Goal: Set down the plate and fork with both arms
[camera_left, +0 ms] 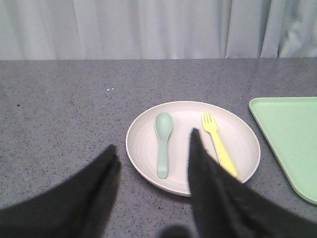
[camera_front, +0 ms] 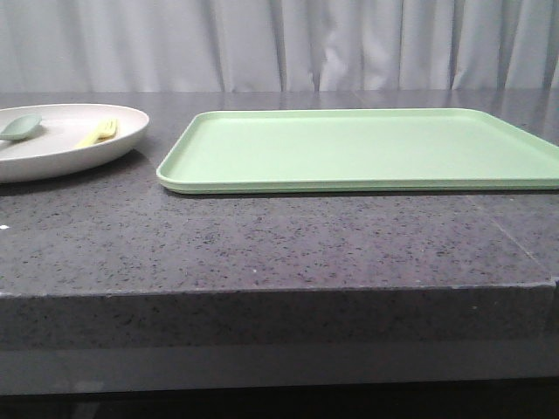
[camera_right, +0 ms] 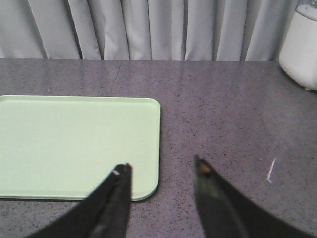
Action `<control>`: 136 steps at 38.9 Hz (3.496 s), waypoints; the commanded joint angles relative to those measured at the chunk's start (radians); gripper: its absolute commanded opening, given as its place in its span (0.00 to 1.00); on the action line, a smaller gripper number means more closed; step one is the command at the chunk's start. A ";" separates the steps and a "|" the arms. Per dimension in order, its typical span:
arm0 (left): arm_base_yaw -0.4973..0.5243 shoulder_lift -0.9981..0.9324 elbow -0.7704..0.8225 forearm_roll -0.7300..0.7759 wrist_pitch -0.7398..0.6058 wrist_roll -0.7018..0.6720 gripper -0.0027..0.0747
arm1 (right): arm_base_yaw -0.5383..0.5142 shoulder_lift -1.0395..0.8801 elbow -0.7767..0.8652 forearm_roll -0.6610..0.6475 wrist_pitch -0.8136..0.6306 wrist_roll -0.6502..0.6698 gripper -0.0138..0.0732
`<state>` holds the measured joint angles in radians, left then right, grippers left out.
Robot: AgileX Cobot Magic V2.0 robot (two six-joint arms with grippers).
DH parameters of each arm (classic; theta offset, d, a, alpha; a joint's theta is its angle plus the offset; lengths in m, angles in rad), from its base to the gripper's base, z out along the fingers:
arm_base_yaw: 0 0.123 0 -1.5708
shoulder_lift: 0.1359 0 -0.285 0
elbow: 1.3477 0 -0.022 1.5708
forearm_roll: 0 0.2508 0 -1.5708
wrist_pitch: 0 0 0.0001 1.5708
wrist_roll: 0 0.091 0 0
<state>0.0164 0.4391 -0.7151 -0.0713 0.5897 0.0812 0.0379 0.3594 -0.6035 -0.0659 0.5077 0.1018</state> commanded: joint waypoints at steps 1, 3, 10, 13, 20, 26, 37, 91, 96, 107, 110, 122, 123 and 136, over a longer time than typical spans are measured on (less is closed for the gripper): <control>0.002 0.015 -0.033 -0.006 -0.101 -0.003 0.88 | -0.007 0.015 -0.036 -0.026 -0.075 -0.005 0.86; 0.002 0.015 -0.033 -0.015 -0.103 -0.003 0.94 | -0.007 0.015 -0.036 -0.026 -0.074 -0.005 0.90; 0.002 0.015 -0.033 -0.017 -0.103 -0.003 0.88 | -0.007 0.015 -0.036 -0.026 -0.073 -0.005 0.90; 0.002 0.015 -0.033 -0.017 -0.103 -0.003 0.85 | -0.007 0.015 -0.036 -0.026 -0.073 -0.005 0.90; 0.002 0.020 -0.033 -0.057 -0.100 -0.003 0.78 | -0.007 0.015 -0.036 -0.026 -0.073 -0.005 0.90; 0.002 0.111 -0.056 -0.053 0.016 -0.003 0.77 | -0.007 0.015 -0.036 -0.026 -0.073 -0.005 0.90; 0.008 0.417 -0.146 -0.053 0.158 -0.042 0.77 | -0.007 0.015 -0.036 -0.026 -0.073 -0.005 0.90; 0.235 1.097 -0.337 -0.631 -0.007 0.081 0.27 | -0.007 0.015 -0.036 -0.026 -0.069 -0.005 0.90; 0.235 1.097 -0.337 -0.631 -0.007 0.081 0.19 | -0.007 0.015 -0.036 -0.026 -0.069 -0.005 0.90; 0.235 1.095 -0.337 -0.631 -0.005 0.081 0.01 | -0.007 0.015 -0.036 -0.026 -0.068 -0.005 0.90; 0.235 1.095 -0.337 -0.631 -0.005 0.081 0.01 | -0.007 0.015 -0.036 -0.026 -0.068 -0.005 0.90; 0.229 1.053 -0.337 -0.672 0.001 0.081 0.01 | -0.007 0.015 -0.036 -0.025 -0.069 -0.005 0.90; 0.224 1.048 -0.337 -0.678 0.001 0.081 0.01 | -0.007 0.015 -0.036 -0.025 -0.069 -0.005 0.90; 0.001 1.045 -0.416 -0.746 -0.045 0.063 0.01 | -0.007 0.015 -0.036 -0.008 -0.069 -0.005 0.90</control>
<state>0.0701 1.5311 -1.0763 -0.7478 0.6039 0.1669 0.0379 0.3594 -0.6035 -0.0743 0.5093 0.1018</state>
